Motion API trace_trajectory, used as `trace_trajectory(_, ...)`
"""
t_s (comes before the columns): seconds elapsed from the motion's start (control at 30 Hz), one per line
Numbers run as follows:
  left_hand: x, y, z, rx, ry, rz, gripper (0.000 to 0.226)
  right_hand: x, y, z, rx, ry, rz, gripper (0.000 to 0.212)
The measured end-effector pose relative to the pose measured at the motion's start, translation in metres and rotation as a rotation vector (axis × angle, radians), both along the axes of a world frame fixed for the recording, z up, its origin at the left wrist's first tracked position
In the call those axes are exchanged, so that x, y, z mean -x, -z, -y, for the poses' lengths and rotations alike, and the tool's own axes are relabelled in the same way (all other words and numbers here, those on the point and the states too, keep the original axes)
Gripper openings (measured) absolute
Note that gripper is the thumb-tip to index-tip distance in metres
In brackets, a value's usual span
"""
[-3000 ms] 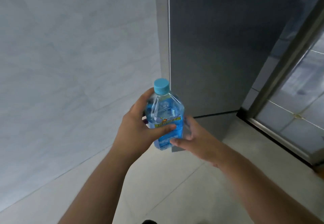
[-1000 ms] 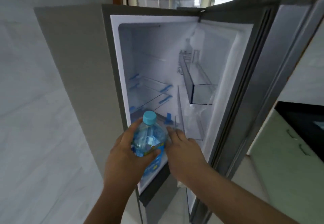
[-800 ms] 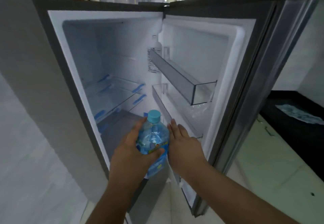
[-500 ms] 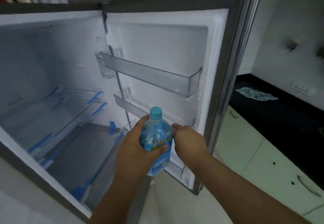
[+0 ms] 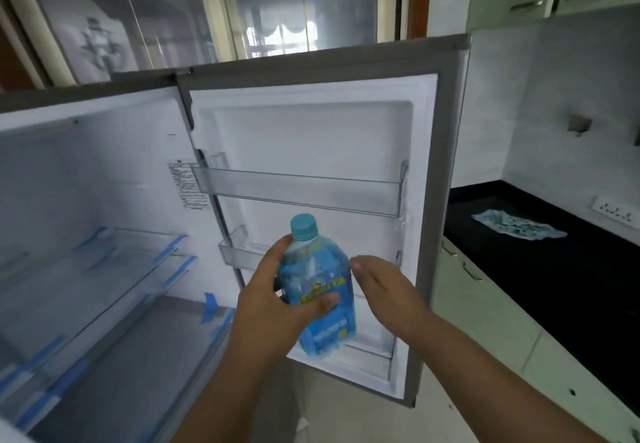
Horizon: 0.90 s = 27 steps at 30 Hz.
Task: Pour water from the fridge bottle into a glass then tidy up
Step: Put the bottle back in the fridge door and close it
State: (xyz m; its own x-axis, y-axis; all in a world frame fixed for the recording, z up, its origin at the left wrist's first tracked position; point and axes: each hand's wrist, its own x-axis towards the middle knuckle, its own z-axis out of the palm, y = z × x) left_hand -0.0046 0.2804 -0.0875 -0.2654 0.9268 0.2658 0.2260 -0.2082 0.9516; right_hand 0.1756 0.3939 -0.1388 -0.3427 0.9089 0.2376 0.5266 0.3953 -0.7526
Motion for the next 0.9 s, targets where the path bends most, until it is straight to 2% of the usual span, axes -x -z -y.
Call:
trace_trajectory(0.07, 0.001, -0.009, -0.007, -0.038, 0.0, 0.101, 0.092, -0.001, -0.013, 0.003, 0.196, -0.193, -0.301, 0.045)
trace_trajectory(0.1, 0.003, -0.012, -0.012, -0.062, -0.004, 0.16, 0.091, 0.0, -0.019, 0.002, 0.29, -0.33, -0.375, 0.049)
trace_trajectory(0.13, 0.006, -0.014, -0.017, -0.082, -0.007, 0.215, 0.091, 0.001, -0.026, 0.001, 0.34, -0.446, -0.379, 0.058)
trace_trajectory(0.2, 0.012, -0.017, -0.028, -0.092, -0.001, 0.287, 0.095, 0.004, -0.04, -0.005, 0.307, -0.549, -0.326, 0.078)
trace_trajectory(0.27, 0.021, -0.017, -0.037, -0.07, 0.041, 0.351, 0.095, 0.01, -0.051, -0.015, 0.215, -0.5, -0.297, 0.081)
trace_trajectory(0.37, 0.04, -0.025, -0.05, 0.03, 0.079, 0.328, 0.064, 0.019, -0.055, -0.036, -0.003, -0.326, -0.134, 0.083)
trace_trajectory(0.47, 0.067, -0.031, -0.075, 0.133, -0.103, 0.39, 0.054, 0.03, -0.046, -0.059, -0.178, -0.127, 0.014, 0.096)
trace_trajectory(0.53, 0.086, -0.027, -0.095, 0.118, -0.223, 0.458, 0.036, 0.039, -0.04, -0.07, -0.238, -0.039, 0.084, 0.103)
trace_trajectory(0.67, 0.116, -0.01, -0.136, 0.073, -0.206, 0.276, 0.01, 0.057, -0.036, -0.088, -0.332, 0.074, 0.166, 0.102)
trace_trajectory(0.8, 0.139, 0.002, -0.167, 0.11, -0.172, 0.193, 0.007, 0.069, -0.034, -0.108, -0.294, 0.144, 0.173, 0.098)
trace_trajectory(0.9, 0.154, 0.018, -0.187, 0.161, -0.135, 0.157, 0.008, 0.077, -0.029, -0.122, -0.297, 0.151, 0.248, 0.097)
